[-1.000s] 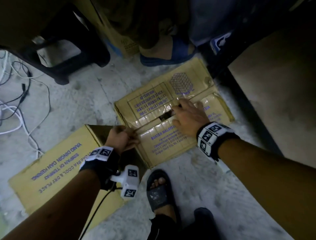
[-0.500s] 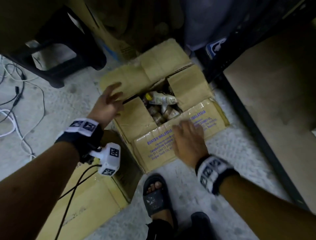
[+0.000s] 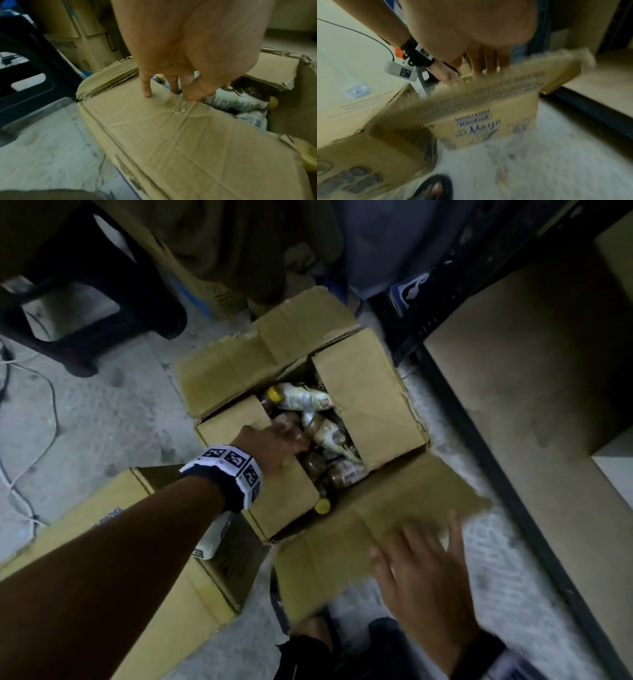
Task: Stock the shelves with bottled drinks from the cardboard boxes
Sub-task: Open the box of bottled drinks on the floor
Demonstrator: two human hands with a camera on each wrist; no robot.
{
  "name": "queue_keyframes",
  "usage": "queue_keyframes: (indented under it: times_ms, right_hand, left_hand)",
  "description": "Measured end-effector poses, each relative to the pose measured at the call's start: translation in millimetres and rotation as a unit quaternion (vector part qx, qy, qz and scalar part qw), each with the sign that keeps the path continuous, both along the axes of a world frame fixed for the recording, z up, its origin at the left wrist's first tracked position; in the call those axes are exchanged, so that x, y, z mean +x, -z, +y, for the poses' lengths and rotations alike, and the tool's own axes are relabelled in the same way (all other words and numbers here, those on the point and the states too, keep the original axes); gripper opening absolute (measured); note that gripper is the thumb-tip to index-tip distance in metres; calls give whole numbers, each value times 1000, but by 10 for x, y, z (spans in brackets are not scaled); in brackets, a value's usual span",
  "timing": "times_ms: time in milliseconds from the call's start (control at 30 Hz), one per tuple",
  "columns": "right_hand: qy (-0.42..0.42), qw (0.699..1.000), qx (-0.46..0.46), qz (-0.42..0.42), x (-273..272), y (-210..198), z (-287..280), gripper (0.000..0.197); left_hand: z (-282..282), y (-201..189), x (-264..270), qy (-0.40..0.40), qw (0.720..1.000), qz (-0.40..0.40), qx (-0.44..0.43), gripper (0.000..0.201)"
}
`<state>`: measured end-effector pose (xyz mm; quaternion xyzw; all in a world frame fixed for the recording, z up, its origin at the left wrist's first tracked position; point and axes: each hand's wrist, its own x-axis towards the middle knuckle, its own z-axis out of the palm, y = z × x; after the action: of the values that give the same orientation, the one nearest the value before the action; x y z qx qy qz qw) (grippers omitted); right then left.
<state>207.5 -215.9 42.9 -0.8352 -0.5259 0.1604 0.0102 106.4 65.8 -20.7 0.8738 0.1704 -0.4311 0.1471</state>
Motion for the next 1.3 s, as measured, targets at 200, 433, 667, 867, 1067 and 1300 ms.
queue_keyframes:
  times_ms: [200,433,667,867,1067,1300]
  right_hand:
    - [31,986,-90,136,-103,432,-136,41]
    - [44,939,-201,275,115,938,1159,52]
    - [154,987,-22,35,397,411,1427,68]
    - [227,968,-89,60,1173,862,1477,92]
    - [213,962,-168,28,1128,970,1617,87]
    - [186,956,-226,32,1180,894,1647,69]
  left_hand:
    - [-137,-315,110,-134,981,-117,81,27]
    - [-514,-677,-873,-343,922,-137,120,23]
    - [-604,-583,-1259,-342,935,-92,27,41]
    - [-644,-368,-1161,-382,916,-89,84,28]
    - [-709,-397,-1024,-467,866,-66,166,24]
    - [-969,-294,-977,-447,888,-74,77,43]
